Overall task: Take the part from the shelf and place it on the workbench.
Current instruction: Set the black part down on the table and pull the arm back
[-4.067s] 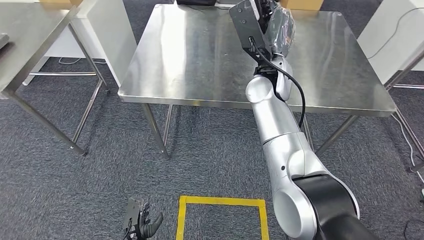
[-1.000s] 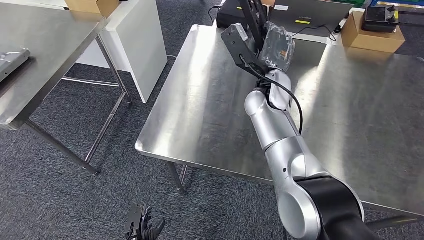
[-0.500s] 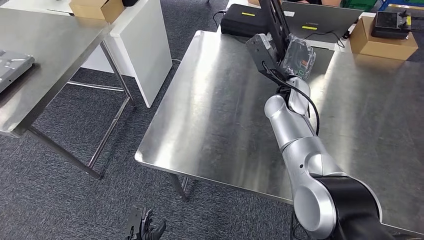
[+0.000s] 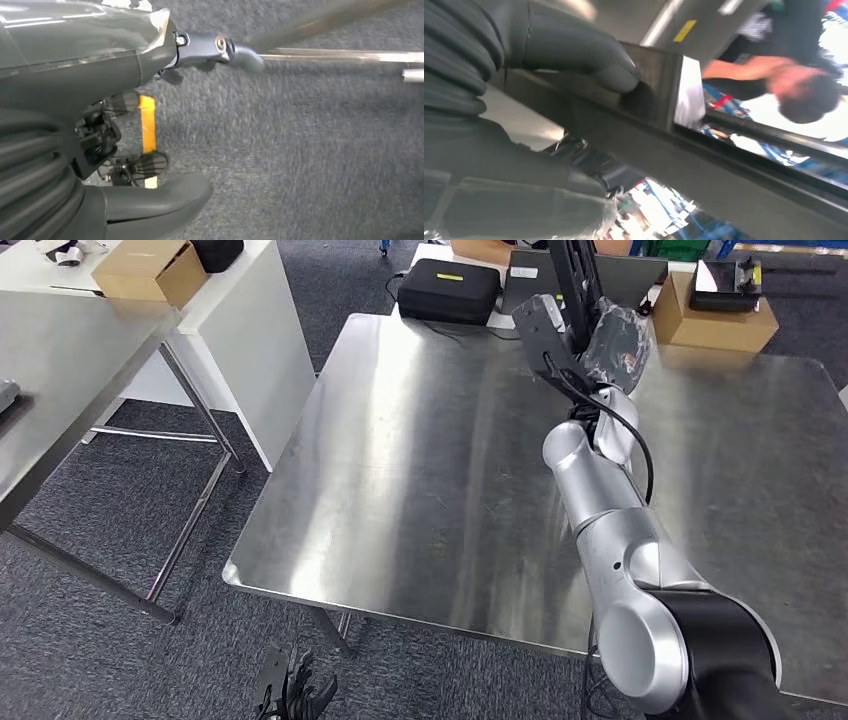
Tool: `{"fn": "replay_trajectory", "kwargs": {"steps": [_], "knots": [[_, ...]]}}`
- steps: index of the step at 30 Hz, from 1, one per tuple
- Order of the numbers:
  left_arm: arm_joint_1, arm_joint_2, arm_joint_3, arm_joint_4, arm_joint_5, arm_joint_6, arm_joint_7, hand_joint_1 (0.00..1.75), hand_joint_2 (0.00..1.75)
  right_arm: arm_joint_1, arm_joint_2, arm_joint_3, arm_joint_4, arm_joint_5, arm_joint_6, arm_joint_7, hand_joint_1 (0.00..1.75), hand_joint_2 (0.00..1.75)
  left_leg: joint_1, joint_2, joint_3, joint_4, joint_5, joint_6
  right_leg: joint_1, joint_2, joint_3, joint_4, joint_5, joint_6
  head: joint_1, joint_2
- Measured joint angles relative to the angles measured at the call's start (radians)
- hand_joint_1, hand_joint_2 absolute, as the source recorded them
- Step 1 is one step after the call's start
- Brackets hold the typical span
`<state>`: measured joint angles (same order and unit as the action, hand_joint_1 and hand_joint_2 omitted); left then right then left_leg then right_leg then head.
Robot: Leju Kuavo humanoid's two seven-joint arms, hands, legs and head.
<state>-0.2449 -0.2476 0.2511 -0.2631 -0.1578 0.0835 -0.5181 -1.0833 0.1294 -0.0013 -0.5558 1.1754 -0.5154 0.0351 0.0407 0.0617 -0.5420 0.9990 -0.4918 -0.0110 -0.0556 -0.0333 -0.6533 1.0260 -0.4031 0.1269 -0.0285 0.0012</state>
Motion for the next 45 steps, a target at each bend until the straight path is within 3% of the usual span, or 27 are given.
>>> {"fn": "replay_trajectory", "kwargs": {"steps": [1,2,4,6,8,9,10,13,15,16,19,22,24,25,26,28,30,32,34,36,38,40,41,43,45], "knots": [[0.001,0.0,0.0,0.0,0.0,0.0,0.0,0.0,1.75,0.001,0.0,-0.001,0.0,0.005,0.0,0.002,1.75,1.75,0.002,0.005,0.001,0.006,-0.005,-0.003,-0.001,0.011,-0.005,0.006,-0.005,-0.017,-0.004,0.0],[0.001,0.0,0.0,0.0,0.001,0.0,-0.001,0.0,1.75,0.002,-0.001,-0.002,0.0,0.011,0.0,0.006,1.75,1.75,0.004,0.01,0.002,0.006,-0.009,-0.005,0.001,0.02,-0.008,0.013,-0.008,-0.026,-0.009,0.0],[0.0,0.002,-0.001,0.0,0.001,0.001,0.0,0.0,1.75,-0.001,-0.004,-0.003,0.0,0.025,0.002,0.018,1.75,1.75,0.009,-0.003,-0.011,0.039,-0.037,-0.008,0.001,0.039,-0.011,0.018,-0.011,-0.037,-0.015,0.0],[-0.001,0.002,-0.001,0.0,0.001,0.003,0.0,0.0,1.75,-0.005,-0.005,-0.003,0.0,0.042,0.005,0.032,1.75,1.75,0.006,-0.036,-0.066,0.151,-0.092,-0.005,0.004,0.056,-0.011,0.019,-0.013,-0.043,-0.021,0.0],[0.0,0.003,-0.001,0.0,0.001,0.007,0.0,0.0,1.75,-0.005,-0.007,-0.003,0.004,0.064,0.008,0.051,1.75,1.75,-0.001,-0.051,-0.148,0.284,-0.13,0.006,0.012,0.07,-0.009,0.019,-0.014,-0.046,-0.026,0.0],[0.001,0.003,-0.001,0.0,0.002,0.009,0.0,0.0,1.75,-0.004,-0.009,-0.003,0.007,0.074,0.009,0.06,1.75,1.75,-0.007,-0.053,-0.176,0.312,-0.123,0.016,0.018,0.077,-0.007,0.019,-0.015,-0.05,-0.027,0.0],[0.001,0.003,-0.001,0.0,0.003,0.011,0.0,0.0,1.75,-0.003,-0.011,-0.004,0.01,0.082,0.009,0.067,1.75,1.75,-0.014,-0.055,-0.185,0.301,-0.096,0.03,0.025,0.083,-0.004,0.018,-0.016,-0.053,-0.028,0.0],[0.0,0.007,-0.002,0.0,0.005,0.013,0.0,0.0,1.75,-0.005,-0.018,-0.004,0.016,0.091,0.008,0.073,1.75,1.75,-0.043,-0.074,-0.124,0.126,0.019,0.091,0.039,0.097,0.009,0.015,-0.021,-0.061,-0.023,0.0],[-0.001,0.009,-0.003,-0.001,0.005,0.013,0.0,0.0,1.75,-0.007,-0.023,-0.004,0.018,0.093,0.008,0.074,1.75,1.75,-0.059,-0.085,-0.096,0.059,0.043,0.119,0.035,0.1,0.011,0.013,-0.023,-0.063,-0.02,0.0],[-0.002,0.009,-0.004,-0.001,0.005,0.013,0.0,0.0,1.75,-0.008,-0.025,-0.005,0.02,0.093,0.008,0.074,1.75,1.75,-0.063,-0.084,-0.094,0.054,0.042,0.121,0.034,0.102,0.01,0.01,-0.022,-0.062,-0.022,0.0],[-0.002,0.008,-0.004,-0.002,0.006,0.014,0.0,0.0,1.75,-0.01,-0.031,-0.006,0.022,0.098,0.008,0.079,1.75,1.75,-0.06,-0.077,-0.075,0.016,0.061,0.113,0.037,0.086,-0.002,0.029,-0.033,-0.059,-0.025,0.0],[-0.001,0.005,-0.004,-0.001,0.007,0.012,0.0,0.0,1.75,-0.015,-0.037,-0.007,0.029,0.112,0.01,0.094,1.75,1.75,-0.055,-0.067,-0.066,-0.004,0.073,0.107,0.04,0.052,-0.075,0.185,-0.104,-0.065,-0.017,0.0],[0.001,0.005,-0.004,-0.001,0.008,0.01,0.0,0.0,1.75,-0.012,-0.042,-0.007,0.04,0.131,0.017,0.113,1.75,1.75,-0.055,-0.063,-0.068,-0.003,0.072,0.106,0.039,0.046,-0.114,0.268,-0.132,-0.058,-0.015,0.0],[0.002,0.005,-0.004,-0.001,0.008,0.01,0.0,0.0,1.75,-0.011,-0.045,-0.007,0.047,0.147,0.023,0.127,1.75,1.75,-0.055,-0.062,-0.068,-0.003,0.072,0.106,0.038,0.044,-0.107,0.258,-0.124,-0.05,-0.014,0.0],[0.002,0.005,-0.004,-0.001,0.008,0.009,-0.001,0.0,1.75,-0.011,-0.048,-0.006,0.054,0.167,0.031,0.143,1.75,1.75,-0.055,-0.061,-0.068,-0.001,0.071,0.104,0.037,0.041,-0.08,0.207,-0.102,-0.041,-0.014,0.0],[0.002,0.005,-0.004,-0.001,0.008,0.004,-0.011,0.0,1.75,-0.015,-0.055,-0.001,0.071,0.226,0.059,0.18,1.75,1.75,-0.058,-0.061,-0.069,0.006,0.066,0.097,0.039,0.033,0.001,0.06,-0.05,-0.034,-0.012,0.0],[0.002,0.005,-0.005,-0.001,0.008,-0.009,-0.038,0.0,1.75,-0.019,-0.061,0.012,0.093,0.294,0.101,0.217,1.75,1.75,-0.062,-0.059,-0.073,0.012,0.062,0.087,0.043,0.03,0.042,-0.017,-0.027,-0.05,-0.012,0.0],[0.003,0.005,-0.008,-0.001,0.006,-0.024,-0.075,0.0,1.75,-0.017,-0.066,0.032,0.12,0.341,0.153,0.253,1.75,1.75,-0.063,-0.058,-0.076,0.014,0.062,0.08,0.044,0.033,0.043,-0.022,-0.023,-0.067,-0.012,0.0],[0.002,0.005,-0.014,-0.001,0.001,-0.035,-0.1,0.0,1.75,-0.01,-0.072,0.059,0.143,0.356,0.193,0.285,0.87,0.87,-0.062,-0.061,-0.087,0.027,0.05,0.069,0.037,0.034,0.045,-0.027,-0.019,-0.075,-0.013,0.0],[0.002,0.007,-0.017,-0.001,-0.003,-0.04,-0.111,0.0,1.75,-0.004,-0.076,0.093,0.164,0.358,0.216,0.309,0.0,0.0,-0.054,-0.063,-0.123,0.102,0.004,0.053,0.028,0.035,0.047,-0.03,-0.017,-0.082,-0.02,0.0],[0.005,0.008,-0.02,0.0,-0.007,-0.037,-0.117,0.0,0.87,0.01,-0.081,0.137,0.19,0.358,0.236,0.33,0.0,0.0,-0.042,-0.064,-0.18,0.224,-0.047,0.038,0.026,0.036,0.047,-0.03,-0.018,-0.085,-0.026,0.0],[0.009,0.008,-0.023,0.0,-0.007,-0.031,-0.117,0.0,0.0,0.039,-0.087,0.18,0.211,0.358,0.249,0.347,0.0,0.0,-0.031,-0.064,-0.207,0.268,-0.045,0.031,0.024,0.037,0.047,-0.029,-0.018,-0.085,-0.026,0.0],[0.01,0.008,-0.023,0.0,-0.004,-0.029,-0.108,0.0,0.0,0.055,-0.09,0.196,0.217,0.358,0.251,0.353,0.0,0.0,-0.027,-0.064,-0.193,0.233,-0.018,0.029,0.022,0.038,0.048,-0.029,-0.019,-0.085,-0.026,0.0],[0.011,0.009,-0.023,0.001,0.001,-0.032,-0.08,0.0,0.0,0.079,-0.094,0.218,0.226,0.358,0.252,0.363,0.0,0.0,-0.021,-0.066,-0.133,0.108,0.04,0.024,0.019,0.04,0.047,-0.029,-0.019,-0.083,-0.026,0.0],[0.011,0.01,-0.023,0.001,0.004,-0.039,-0.059,0.0,0.0,0.087,-0.099,0.23,0.233,0.358,0.252,0.369,0.0,0.0,-0.022,-0.069,-0.092,0.028,0.062,0.024,0.023,0.042,0.042,-0.027,-0.019,-0.078,-0.027,0.0]]}}
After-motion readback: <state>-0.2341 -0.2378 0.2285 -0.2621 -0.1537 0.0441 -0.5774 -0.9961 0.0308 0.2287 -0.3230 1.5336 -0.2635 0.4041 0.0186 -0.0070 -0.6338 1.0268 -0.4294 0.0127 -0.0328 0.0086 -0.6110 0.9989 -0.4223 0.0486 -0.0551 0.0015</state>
